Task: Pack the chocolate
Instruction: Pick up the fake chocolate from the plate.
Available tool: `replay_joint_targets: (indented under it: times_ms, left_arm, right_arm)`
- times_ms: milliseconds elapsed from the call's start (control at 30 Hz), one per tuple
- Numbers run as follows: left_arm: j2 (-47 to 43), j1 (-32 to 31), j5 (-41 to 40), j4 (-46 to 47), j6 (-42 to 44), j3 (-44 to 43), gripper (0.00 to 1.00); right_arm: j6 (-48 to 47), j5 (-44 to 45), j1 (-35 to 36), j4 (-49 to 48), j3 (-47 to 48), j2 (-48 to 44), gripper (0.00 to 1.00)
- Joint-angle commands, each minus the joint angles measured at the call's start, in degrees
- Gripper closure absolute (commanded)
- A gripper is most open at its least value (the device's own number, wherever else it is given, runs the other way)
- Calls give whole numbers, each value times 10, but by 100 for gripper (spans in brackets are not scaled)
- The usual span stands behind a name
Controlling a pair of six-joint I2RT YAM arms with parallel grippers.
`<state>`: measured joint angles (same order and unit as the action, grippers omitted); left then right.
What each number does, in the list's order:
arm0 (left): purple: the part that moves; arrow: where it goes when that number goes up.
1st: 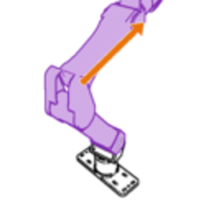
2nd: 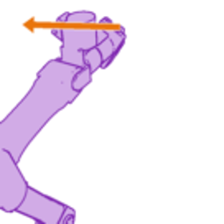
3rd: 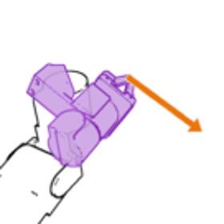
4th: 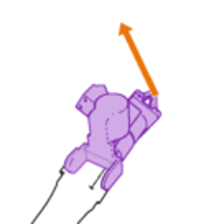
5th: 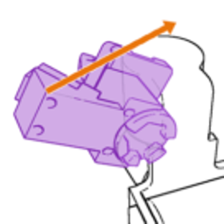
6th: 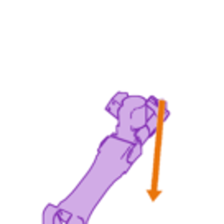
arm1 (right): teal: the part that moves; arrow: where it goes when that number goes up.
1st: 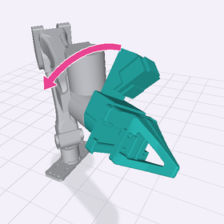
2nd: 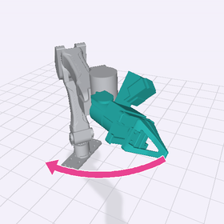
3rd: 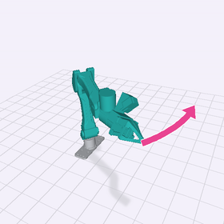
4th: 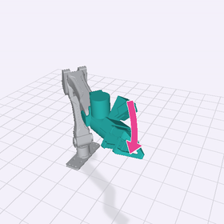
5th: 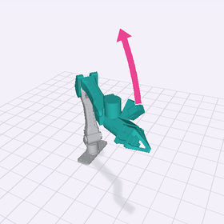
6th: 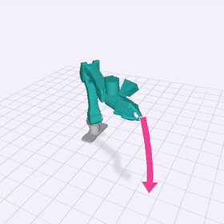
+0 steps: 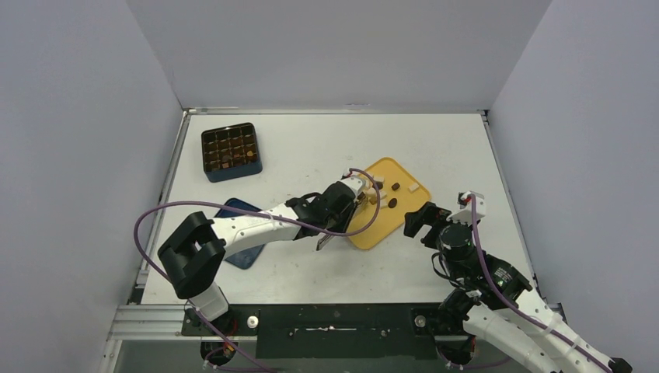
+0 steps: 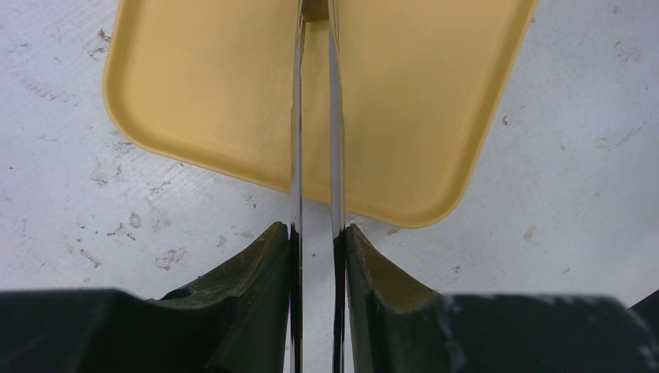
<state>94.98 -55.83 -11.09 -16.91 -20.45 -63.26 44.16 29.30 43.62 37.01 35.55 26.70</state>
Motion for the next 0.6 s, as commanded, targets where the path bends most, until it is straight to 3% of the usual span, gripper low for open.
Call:
replay_joint_targets:
  times_ms: [0,333,567]
  left_arm:
    - [-37,-2,-26,-12,-14,-32,75]
    - [-52,9,-66,-84,-15,-85,75]
    - [-84,59,-77,-145,3,-112,75]
  right_arm:
    - [-7,5,6,-22,-1,-7,0]
    - [2,20,26,-14,-2,-19,0]
    - [11,35,48,-8,-2,-24,0]
